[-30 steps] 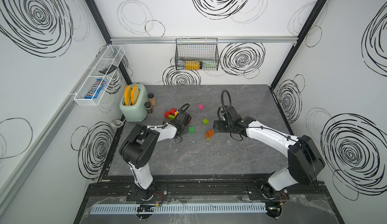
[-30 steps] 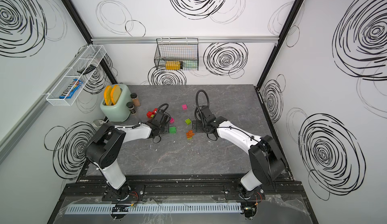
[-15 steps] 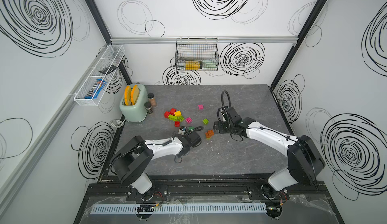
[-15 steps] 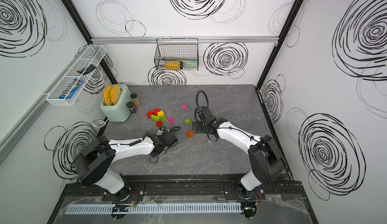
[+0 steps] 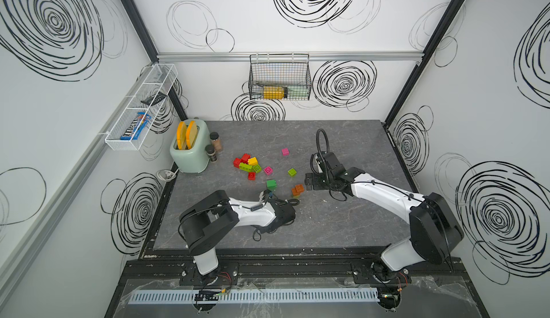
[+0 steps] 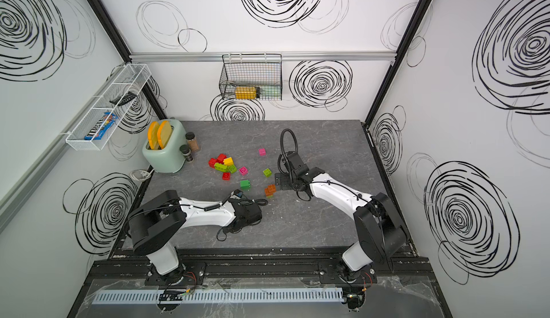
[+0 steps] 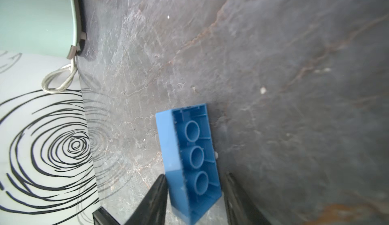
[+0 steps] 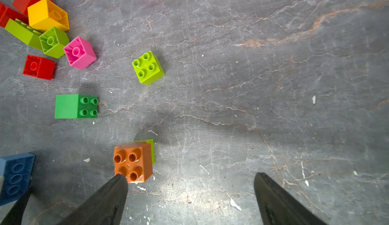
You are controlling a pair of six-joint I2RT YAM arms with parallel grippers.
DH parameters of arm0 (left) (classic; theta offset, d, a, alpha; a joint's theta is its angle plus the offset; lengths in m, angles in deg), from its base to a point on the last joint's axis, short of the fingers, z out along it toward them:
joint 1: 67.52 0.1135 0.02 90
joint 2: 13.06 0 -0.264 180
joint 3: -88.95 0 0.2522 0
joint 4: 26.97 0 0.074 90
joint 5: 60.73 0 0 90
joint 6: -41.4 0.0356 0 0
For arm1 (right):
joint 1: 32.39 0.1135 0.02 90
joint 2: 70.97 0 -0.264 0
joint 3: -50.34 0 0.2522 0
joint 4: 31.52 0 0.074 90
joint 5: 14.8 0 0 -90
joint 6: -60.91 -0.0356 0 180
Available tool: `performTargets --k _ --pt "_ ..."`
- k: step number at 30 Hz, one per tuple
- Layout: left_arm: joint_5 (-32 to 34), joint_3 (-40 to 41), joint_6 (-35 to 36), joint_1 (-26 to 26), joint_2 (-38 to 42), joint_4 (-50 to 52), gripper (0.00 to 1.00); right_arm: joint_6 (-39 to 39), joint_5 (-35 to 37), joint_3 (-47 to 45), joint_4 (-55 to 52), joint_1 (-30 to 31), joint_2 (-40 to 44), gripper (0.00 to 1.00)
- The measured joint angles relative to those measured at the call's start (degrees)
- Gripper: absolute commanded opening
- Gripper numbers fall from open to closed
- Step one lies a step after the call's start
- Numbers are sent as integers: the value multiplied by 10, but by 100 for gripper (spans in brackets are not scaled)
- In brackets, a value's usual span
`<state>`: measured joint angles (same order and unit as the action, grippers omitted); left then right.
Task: Assemble the number 4 with lego
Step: Move the lego brick at the center of the board, then adjust the lego brick at the center of the board.
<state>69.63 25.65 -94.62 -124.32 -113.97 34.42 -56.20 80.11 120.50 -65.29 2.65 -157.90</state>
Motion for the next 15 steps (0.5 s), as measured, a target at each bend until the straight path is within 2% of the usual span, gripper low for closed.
performTargets --k 8,13,15 --pt "-19 -18 33 -24 -3 -10 46 0 0 0 0 0 1 98" --pt "-18 -19 52 -25 -3 -11 40 0 0 0 0 0 1 98" --pt "-17 -21 57 -26 -4 -10 41 0 0 0 0 0 1 98"
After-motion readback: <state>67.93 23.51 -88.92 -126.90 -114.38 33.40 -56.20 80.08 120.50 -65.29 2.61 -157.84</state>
